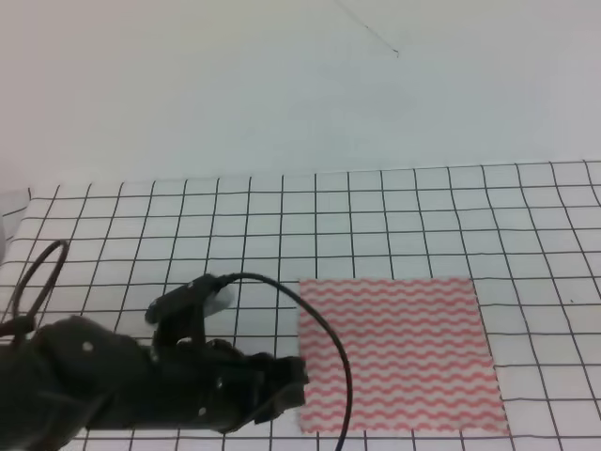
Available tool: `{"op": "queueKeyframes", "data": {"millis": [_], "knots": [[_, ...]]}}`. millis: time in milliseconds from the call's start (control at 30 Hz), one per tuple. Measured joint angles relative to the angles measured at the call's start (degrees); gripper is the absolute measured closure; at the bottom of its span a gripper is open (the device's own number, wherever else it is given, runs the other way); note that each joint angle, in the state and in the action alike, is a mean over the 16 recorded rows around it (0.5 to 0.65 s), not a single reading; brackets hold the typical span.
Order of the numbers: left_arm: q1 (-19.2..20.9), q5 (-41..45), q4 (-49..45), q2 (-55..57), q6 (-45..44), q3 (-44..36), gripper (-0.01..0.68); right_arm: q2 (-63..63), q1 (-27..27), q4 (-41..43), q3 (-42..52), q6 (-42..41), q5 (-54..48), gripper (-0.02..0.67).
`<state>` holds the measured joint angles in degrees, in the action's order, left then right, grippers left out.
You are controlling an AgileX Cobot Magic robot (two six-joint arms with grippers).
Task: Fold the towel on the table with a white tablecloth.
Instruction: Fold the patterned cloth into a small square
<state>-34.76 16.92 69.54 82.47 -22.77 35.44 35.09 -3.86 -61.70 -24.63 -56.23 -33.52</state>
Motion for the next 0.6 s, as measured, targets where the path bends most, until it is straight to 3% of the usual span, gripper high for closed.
{"op": "queueKeyframes", "data": {"millis": [267,600], "knots": [[0.0,1.7,0.8,6.8,0.1,3.0,0.464,0.0,-0.2,0.1,0.0,-0.4,-0.1,0.650],[0.0,0.4,4.9,12.9,-0.7,3.4,0.453,0.0,-0.2,0.1,0.0,-0.4,-0.2,0.650]]}}
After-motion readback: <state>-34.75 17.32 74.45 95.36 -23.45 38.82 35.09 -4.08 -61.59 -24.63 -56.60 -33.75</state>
